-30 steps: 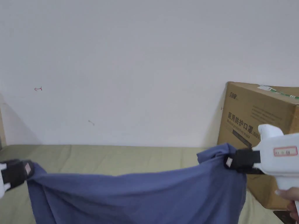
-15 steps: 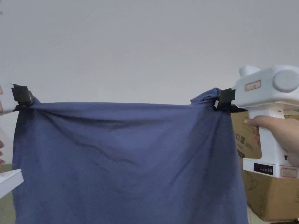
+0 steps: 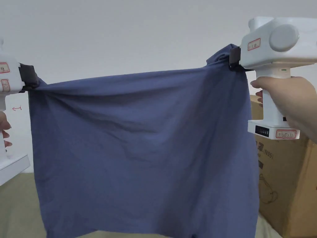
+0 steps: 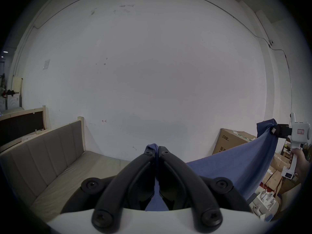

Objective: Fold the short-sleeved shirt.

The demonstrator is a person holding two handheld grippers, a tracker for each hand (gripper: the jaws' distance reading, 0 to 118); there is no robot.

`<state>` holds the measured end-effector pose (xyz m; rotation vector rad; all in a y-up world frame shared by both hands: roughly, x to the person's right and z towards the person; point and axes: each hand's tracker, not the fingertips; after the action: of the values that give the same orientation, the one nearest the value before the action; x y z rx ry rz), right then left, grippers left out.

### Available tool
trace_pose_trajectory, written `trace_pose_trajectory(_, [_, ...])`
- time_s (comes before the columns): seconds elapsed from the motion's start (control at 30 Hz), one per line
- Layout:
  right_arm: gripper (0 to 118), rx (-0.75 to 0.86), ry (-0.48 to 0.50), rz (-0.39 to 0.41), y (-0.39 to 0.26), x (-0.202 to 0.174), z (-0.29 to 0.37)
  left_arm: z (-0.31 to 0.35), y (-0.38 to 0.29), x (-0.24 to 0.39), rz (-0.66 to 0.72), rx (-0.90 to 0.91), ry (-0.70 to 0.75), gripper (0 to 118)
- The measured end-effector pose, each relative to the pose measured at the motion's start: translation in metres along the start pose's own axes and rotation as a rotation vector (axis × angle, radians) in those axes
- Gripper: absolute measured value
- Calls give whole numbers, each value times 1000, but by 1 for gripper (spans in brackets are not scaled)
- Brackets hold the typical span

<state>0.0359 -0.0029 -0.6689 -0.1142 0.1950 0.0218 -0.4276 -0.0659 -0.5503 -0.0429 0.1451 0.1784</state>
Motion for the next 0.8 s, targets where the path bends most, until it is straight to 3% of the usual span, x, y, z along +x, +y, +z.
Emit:
trace_pose_trajectory(0.17, [4, -74, -3, 20, -63, -1, -17, -15, -52, -9, 0, -117, 24, 2])
trace_pose_trajectory(0.4, [4, -358, 54, -47, -271, 6, 15, 37, -213, -44, 103, -334, 23, 2])
trace_pose_trajectory(0.47, [4, -373, 55, -35, -321, 8, 55, 75, -251, -49, 96, -364, 5, 2])
trace_pose_trajectory(0.6, [4, -400, 79, -221, -381, 14, 159, 155, -294, -55, 179, -395, -48, 2])
trace_pose_trajectory(0.8, [4, -403, 70, -300, -383, 16, 293, 261, -285, -52, 101, -334, -32, 2])
